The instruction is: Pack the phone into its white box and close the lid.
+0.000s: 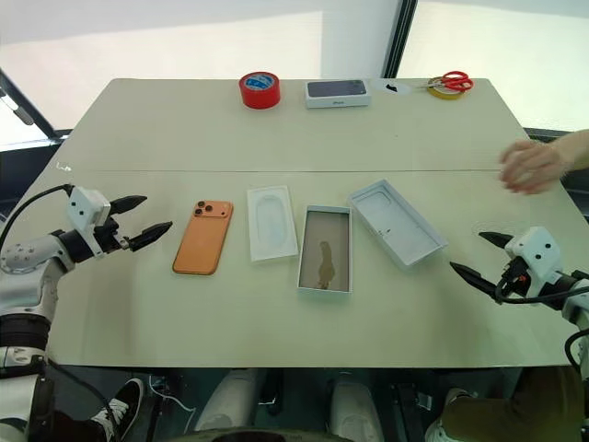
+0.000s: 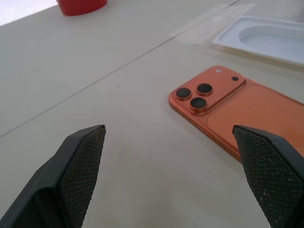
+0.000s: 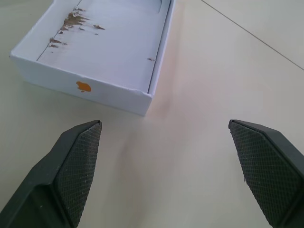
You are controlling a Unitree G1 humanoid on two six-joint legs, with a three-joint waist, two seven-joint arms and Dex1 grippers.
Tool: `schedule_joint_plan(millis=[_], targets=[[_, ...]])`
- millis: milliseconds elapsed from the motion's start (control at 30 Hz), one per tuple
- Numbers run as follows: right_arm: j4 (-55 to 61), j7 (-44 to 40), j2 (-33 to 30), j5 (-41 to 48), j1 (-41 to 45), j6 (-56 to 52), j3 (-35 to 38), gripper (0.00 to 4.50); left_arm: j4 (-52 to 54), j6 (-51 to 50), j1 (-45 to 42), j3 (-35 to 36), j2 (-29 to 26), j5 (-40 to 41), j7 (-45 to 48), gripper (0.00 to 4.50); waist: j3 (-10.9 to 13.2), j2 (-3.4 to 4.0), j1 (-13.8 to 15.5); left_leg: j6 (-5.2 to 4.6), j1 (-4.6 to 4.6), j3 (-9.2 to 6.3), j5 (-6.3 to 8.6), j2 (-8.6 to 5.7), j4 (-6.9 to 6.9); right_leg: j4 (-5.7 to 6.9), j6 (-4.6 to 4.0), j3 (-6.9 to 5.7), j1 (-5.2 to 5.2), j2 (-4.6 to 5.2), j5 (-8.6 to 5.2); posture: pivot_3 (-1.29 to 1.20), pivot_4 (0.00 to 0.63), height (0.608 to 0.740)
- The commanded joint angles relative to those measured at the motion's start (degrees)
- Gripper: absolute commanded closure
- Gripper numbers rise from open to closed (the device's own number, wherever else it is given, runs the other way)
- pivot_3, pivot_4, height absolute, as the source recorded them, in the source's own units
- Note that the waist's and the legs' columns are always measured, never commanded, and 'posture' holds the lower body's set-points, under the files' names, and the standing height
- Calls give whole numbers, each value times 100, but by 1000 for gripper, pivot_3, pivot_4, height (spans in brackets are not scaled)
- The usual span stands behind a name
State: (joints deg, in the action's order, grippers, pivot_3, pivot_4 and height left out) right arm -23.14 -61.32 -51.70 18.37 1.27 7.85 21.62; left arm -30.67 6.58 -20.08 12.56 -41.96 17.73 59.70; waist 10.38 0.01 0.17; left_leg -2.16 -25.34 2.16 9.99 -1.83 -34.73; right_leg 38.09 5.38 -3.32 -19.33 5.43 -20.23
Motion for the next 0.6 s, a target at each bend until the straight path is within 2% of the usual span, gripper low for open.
schedule_joint_plan(millis=[33,133,400,600], targets=[[-308,-110,-338,59,171,155,300,35,269,18,223,321,-254,219,191,0,0,1,-17,-1,0,0,1,0,-1,-1,0,0,-1,1,0,0,150,735],[-592,-168,-453,35,214,265,319,35,302,-50,414,424,-347,232,100,0,0,1,-59,-1,0,-1,3,0,-2,-1,-1,0,-1,2,-1,0,150,735],[-476,-269,-413,38,260,169,165,35,799,-192,891,506,-339,414,206,0,-1,3,-102,-5,0,-1,7,0,-2,-3,-2,1,-1,4,-1,0,150,735],[-514,-314,-443,1,349,151,110,35,963,-160,930,550,-345,555,301,0,-1,3,-97,-5,0,-1,8,0,-2,-5,-2,1,-1,4,-1,0,150,735]])
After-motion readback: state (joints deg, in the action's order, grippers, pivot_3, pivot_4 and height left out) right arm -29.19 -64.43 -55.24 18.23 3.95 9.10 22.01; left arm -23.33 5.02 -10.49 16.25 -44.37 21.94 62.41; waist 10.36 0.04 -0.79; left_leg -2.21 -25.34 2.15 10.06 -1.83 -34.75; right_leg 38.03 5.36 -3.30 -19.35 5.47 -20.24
